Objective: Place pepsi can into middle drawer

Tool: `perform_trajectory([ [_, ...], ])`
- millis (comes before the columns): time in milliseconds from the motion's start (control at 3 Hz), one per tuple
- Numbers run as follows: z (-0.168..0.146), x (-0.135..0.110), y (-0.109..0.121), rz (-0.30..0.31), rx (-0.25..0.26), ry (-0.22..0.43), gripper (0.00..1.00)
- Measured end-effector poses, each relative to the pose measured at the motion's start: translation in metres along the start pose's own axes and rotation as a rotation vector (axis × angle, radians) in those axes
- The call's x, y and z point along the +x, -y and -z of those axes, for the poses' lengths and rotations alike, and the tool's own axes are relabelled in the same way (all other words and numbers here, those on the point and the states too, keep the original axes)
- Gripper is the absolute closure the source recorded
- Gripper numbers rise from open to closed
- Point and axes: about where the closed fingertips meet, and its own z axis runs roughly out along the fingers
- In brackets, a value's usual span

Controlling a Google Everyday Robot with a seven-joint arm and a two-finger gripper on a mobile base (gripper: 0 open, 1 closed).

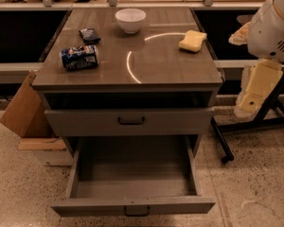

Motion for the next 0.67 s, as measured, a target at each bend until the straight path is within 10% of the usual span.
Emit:
perform_trajectory([
  [667,-0.015,-0.011,0.012,0.038,0.009,0.045,0.0],
])
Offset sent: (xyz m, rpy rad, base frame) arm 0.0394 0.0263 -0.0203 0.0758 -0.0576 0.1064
